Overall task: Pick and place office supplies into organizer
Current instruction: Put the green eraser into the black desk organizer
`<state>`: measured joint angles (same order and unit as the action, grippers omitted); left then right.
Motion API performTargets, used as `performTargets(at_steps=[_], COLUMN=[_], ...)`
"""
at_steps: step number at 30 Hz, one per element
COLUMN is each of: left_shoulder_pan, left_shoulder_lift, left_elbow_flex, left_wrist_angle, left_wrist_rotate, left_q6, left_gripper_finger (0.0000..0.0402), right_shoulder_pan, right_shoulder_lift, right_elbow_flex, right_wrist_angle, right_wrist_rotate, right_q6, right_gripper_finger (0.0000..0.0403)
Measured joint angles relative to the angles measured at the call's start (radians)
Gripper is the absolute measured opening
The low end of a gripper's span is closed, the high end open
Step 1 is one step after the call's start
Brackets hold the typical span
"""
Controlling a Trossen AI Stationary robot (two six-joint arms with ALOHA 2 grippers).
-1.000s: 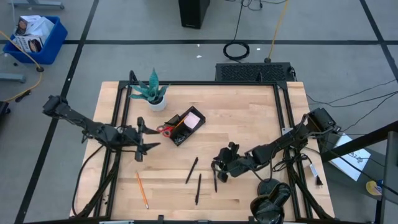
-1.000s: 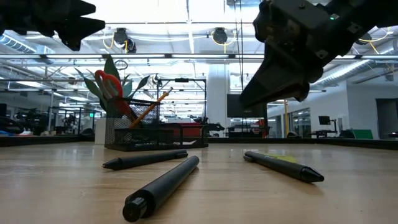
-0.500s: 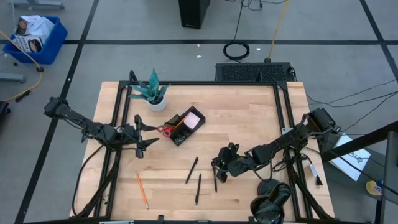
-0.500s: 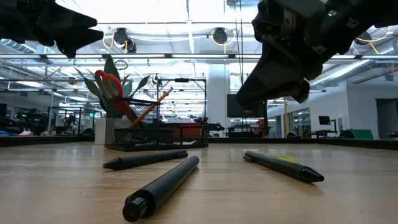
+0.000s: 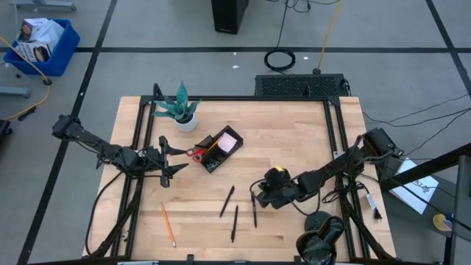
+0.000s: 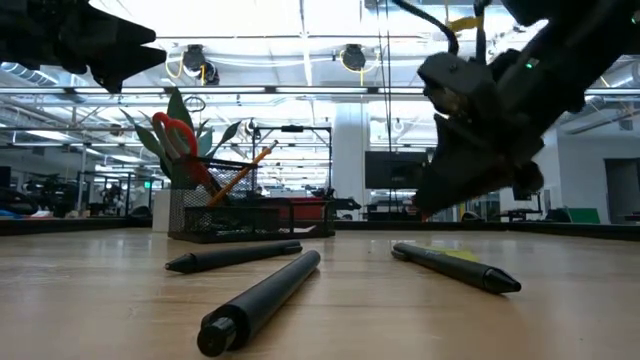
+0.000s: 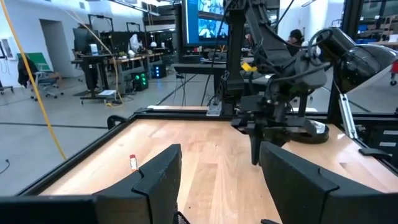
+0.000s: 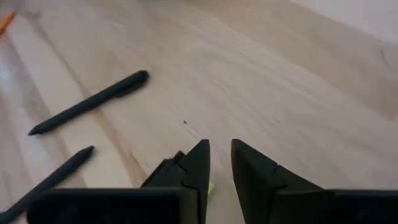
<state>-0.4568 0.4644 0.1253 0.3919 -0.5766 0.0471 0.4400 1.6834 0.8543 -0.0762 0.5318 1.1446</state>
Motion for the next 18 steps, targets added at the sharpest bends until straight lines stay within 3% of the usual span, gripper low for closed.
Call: performTargets(at_steps=[7, 11, 13, 18], left_shoulder_pan=[0.000, 0.000, 0.000, 0.000], left_shoulder_lift=[0.000, 0.000, 0.000, 0.000], left_elbow_flex=[0.000, 0.000, 0.000, 0.000], left_wrist_angle=[0.001, 0.001, 0.001, -0.001], left_wrist_rotate=[0.002, 0.003, 0.003, 0.003], left_q6=[0.000, 0.000, 0.000, 0.000], left_gripper_finger=[0.0223, 0.0223, 0.0223, 0.0223], right_shoulder_pan=[-0.012, 0.002, 0.008, -0.025], right_shoulder_lift=[0.052, 0.113, 0.137, 0.205], right_elbow_flex=[0.016, 0.170, 0.216, 0.327], right_wrist_angle=[-0.032, -0.253, -0.342, -0.535], right_wrist_rotate=[-0.060, -0.070, -0.065, -0.170], right_q6=[0.159, 0.135, 0.128, 0.168], right_gripper_finger=[0.0021, 0.0002, 0.0006, 0.0028])
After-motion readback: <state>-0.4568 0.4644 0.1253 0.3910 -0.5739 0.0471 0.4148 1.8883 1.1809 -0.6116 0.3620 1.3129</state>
